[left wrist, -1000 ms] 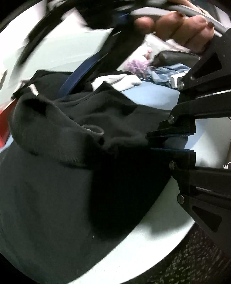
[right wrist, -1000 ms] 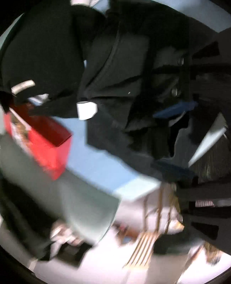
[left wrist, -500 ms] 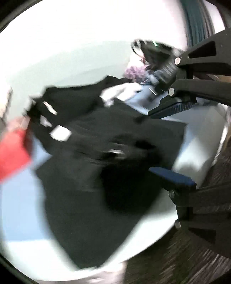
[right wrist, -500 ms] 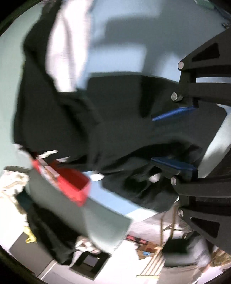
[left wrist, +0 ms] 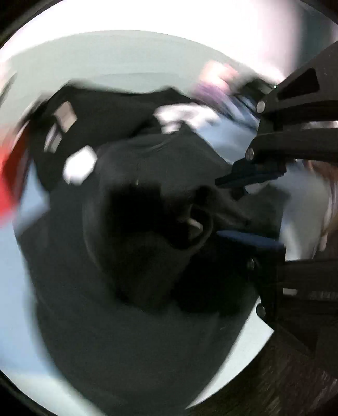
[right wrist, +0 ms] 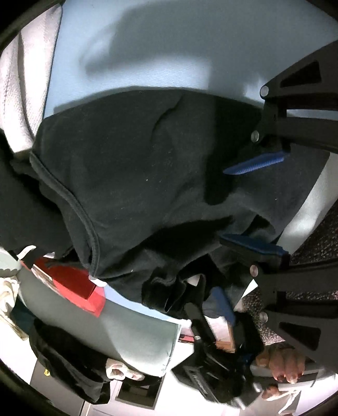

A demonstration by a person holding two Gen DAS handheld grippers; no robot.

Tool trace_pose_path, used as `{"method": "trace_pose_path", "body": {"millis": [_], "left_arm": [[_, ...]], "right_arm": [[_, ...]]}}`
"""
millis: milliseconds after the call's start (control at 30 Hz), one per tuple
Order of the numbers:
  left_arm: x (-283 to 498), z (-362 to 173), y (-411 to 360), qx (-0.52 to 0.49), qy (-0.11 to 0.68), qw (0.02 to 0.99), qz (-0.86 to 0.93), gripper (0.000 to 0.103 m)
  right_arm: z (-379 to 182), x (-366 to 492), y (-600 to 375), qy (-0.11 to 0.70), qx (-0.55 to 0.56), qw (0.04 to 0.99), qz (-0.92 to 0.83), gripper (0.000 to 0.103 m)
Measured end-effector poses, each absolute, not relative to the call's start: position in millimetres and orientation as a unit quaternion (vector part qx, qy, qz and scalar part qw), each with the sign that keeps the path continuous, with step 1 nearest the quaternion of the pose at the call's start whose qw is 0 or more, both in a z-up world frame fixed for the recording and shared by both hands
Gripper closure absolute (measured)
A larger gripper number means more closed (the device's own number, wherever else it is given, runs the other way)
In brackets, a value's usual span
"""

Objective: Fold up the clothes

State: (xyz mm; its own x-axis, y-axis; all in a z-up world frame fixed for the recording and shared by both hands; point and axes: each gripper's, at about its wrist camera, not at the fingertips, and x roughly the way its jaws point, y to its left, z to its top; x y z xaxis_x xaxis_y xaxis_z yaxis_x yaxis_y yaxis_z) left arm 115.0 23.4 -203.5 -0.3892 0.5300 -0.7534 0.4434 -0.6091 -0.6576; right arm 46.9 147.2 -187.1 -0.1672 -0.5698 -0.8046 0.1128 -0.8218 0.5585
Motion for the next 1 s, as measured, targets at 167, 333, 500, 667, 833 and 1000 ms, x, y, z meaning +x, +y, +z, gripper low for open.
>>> {"method": "trace_pose_path", "body": {"millis": [167, 333, 500, 667, 833, 1000], "left_arm": [[111.7, -158.0, 78.5, -0.542, -0.092, 0.087, 0.830, 0.069], [98.1, -178.1, 96.3, -0.564, 0.017, 0.076, 0.822, 0.069], [90.4, -197.6, 100.9, -0.592, 0.001, 0.120, 0.797, 0.069], [84.2, -203.5, 101.5, -0.603, 0.004, 0.123, 0.788, 0.068], [77.8, -215.7, 114.4, -0.615, 0.058, 0.107, 0.779, 0.066], [69.0, -225.1, 98.4, -0.616, 0.007, 0.056, 0.785, 0.090]], "right_arm": [[-183.7, 51.1, 147.1, -0.171, 0.591, 0.240, -0.751, 0.050], [-180.4, 52.1, 143.1, -0.151, 0.593, 0.239, -0.754, 0.050], [-174.1, 55.1, 153.1, -0.150, 0.593, 0.242, -0.753, 0.048], [-175.6, 53.6, 156.4, -0.164, 0.597, 0.239, -0.748, 0.048], [-175.8, 59.9, 161.2, -0.169, 0.599, 0.236, -0.746, 0.047], [-173.4, 64.6, 166.0, -0.164, 0.602, 0.222, -0.750, 0.047]]}}
